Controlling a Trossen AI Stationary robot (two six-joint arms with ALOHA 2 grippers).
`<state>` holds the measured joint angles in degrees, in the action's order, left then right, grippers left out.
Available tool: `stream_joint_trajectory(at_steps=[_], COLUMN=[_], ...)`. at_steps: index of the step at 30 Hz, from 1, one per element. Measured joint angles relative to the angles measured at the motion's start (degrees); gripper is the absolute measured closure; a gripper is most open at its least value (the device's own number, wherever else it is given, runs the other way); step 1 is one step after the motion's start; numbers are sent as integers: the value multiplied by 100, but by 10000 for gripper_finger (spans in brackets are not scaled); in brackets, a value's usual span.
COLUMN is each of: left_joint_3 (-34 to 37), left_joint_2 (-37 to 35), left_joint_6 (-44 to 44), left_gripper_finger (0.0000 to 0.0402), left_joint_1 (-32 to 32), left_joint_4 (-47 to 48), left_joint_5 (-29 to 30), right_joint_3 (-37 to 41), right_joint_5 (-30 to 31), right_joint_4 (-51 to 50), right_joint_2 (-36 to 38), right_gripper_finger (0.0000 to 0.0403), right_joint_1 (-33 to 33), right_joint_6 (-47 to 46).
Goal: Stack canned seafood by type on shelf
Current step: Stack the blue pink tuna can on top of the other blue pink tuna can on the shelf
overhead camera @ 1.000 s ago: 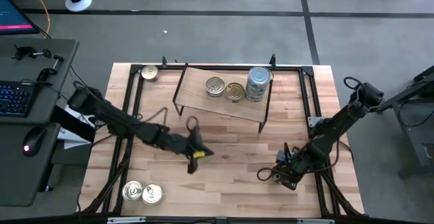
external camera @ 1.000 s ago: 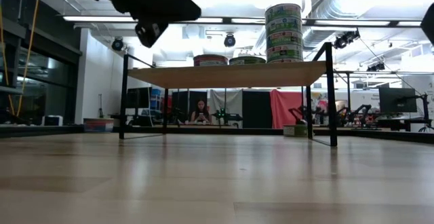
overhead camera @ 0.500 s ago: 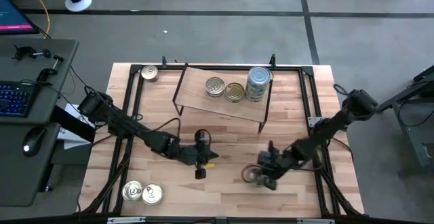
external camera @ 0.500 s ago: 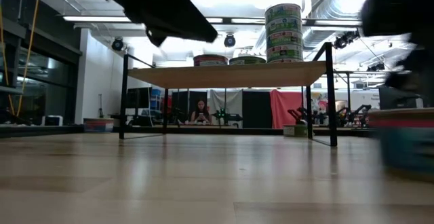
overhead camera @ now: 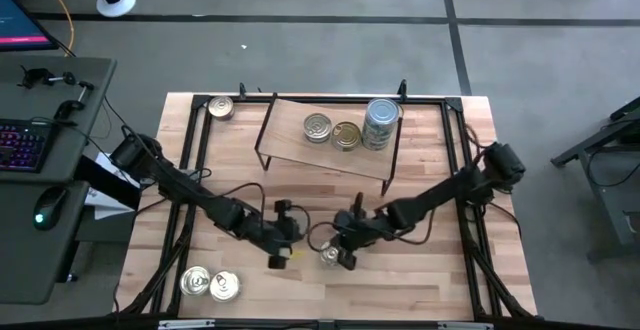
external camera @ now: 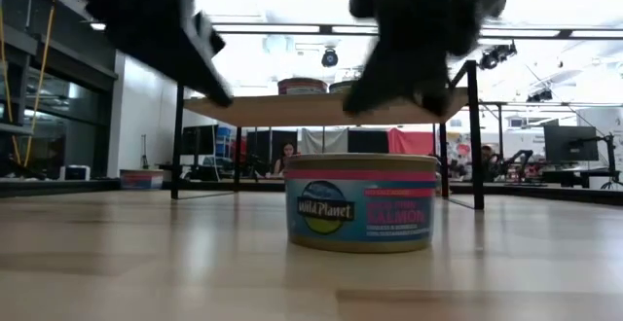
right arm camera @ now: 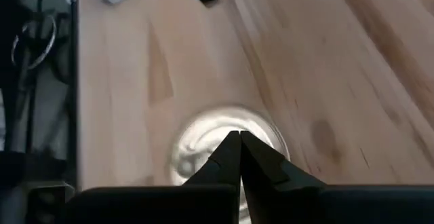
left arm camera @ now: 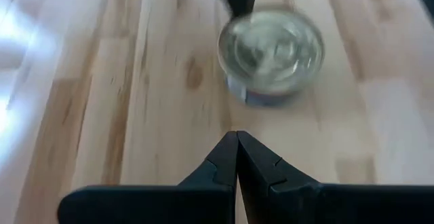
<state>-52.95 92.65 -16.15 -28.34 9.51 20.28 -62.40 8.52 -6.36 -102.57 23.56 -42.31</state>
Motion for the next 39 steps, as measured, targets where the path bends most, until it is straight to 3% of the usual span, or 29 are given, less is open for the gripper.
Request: stream_joint_trajectory(at_steps=[2, 5, 9, 12, 18, 22, 26, 32, 39], left_joint_3=[367, 1197, 2346, 2531, 1596, 839, 287, 227, 227], left_joint_2=[-211, -641, -915, -773, 140, 1019, 1447, 1540, 1494], left_joint_6=[128, 383, 516, 627, 1406, 1822, 1796, 1684, 1213], left_gripper_finger=[401, 401, 401, 401, 401, 401, 401, 401, 402], left_joint_1=[2, 4, 172, 222, 210, 302, 366, 367, 235], left_joint_4=[-198, -1335, -3499, -4252, -4221, -3806, -3586, -3284, -3014], left_joint_5=[-14, -55, -369, -767, -823, -856, -812, -803, -764], right_joint_3=[-362, -717, -768, -490, 67, 319, 437, 521, 517], right_joint_5=[1, 8, 133, 236, 657, 669, 669, 342, 130], right_joint_4=[-631, -1607, -1889, -1901, -1642, -1196, -790, -370, -184], right_joint_2=[16, -1, 10, 10, 10, 10, 10, -62, -211], right_gripper_finger=[403, 403, 403, 403, 403, 403, 403, 403, 403], right_joint_1=[28, 232, 725, 1060, 1235, 1069, 856, 558, 534], right_joint_6=[-227, -859, -1986, -2790, -3497, -3136, -2553, -1625, -1157])
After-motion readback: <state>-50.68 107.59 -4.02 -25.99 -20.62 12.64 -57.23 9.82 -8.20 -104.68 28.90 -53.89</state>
